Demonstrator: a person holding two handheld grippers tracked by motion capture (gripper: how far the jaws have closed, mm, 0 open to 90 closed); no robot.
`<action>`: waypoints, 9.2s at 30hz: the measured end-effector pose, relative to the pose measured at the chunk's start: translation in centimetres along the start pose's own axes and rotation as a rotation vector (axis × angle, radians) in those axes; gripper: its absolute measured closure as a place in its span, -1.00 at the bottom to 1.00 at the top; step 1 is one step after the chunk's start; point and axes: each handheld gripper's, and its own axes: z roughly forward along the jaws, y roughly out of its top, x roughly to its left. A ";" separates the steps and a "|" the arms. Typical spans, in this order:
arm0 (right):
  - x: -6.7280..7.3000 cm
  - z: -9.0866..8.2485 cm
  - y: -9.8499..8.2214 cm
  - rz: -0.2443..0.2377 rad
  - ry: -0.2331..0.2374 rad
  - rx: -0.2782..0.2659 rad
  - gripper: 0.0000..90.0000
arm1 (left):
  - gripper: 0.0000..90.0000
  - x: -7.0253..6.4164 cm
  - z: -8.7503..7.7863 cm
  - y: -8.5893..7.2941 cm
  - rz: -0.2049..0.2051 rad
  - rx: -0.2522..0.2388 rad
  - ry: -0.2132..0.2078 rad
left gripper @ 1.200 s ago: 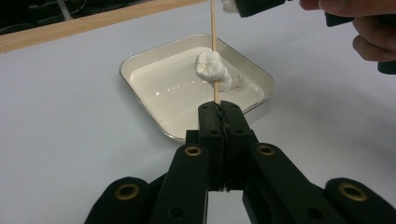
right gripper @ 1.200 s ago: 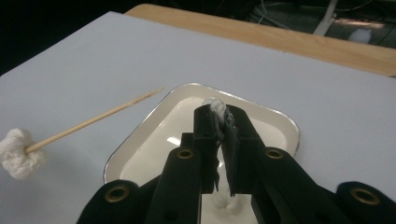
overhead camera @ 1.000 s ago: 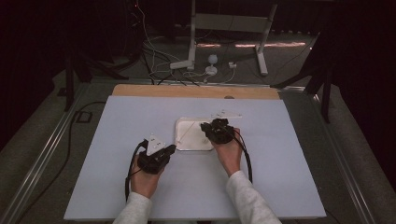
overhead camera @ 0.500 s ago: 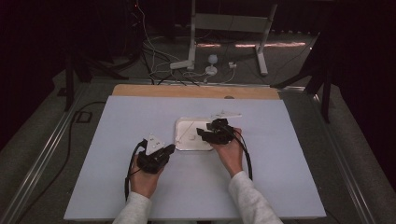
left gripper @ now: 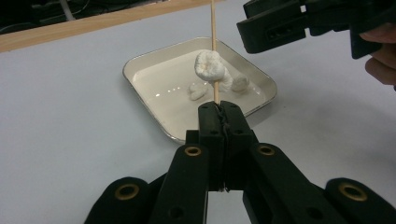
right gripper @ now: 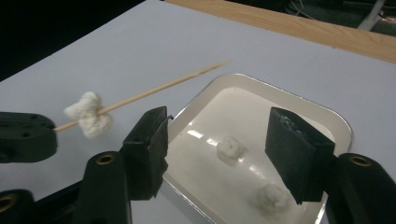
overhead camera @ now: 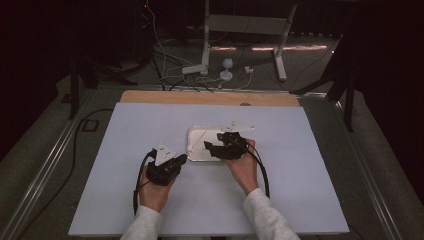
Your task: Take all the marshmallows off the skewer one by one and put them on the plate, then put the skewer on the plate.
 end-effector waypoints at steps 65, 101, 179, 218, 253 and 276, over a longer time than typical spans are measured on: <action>4.0 0.8 -0.9 -0.058 -0.086 -0.068 0.91 | 1.00 -0.4 0.0 0.2 -0.051 0.001 -0.076; -0.7 0.1 0.9 0.060 -0.161 -0.064 0.92 | 1.00 -0.5 -0.6 0.6 -0.048 -0.021 -0.060; -2.4 -4.5 -2.5 0.062 0.072 -0.047 -0.97 | 0.99 0.5 2.4 4.0 -0.119 -0.136 0.064; -6.0 -11.6 -5.9 0.085 -0.001 -0.117 -0.97 | 0.99 0.2 6.8 4.3 -0.136 -0.112 0.122; -8.4 -19.0 -10.1 0.102 -0.107 -0.184 -0.97 | 0.98 0.0 10.6 1.0 -0.148 0.026 0.162; -8.0 -18.8 -10.2 0.089 -0.098 -0.175 -0.97 | -0.12 0.9 9.4 0.7 -0.243 -0.043 0.036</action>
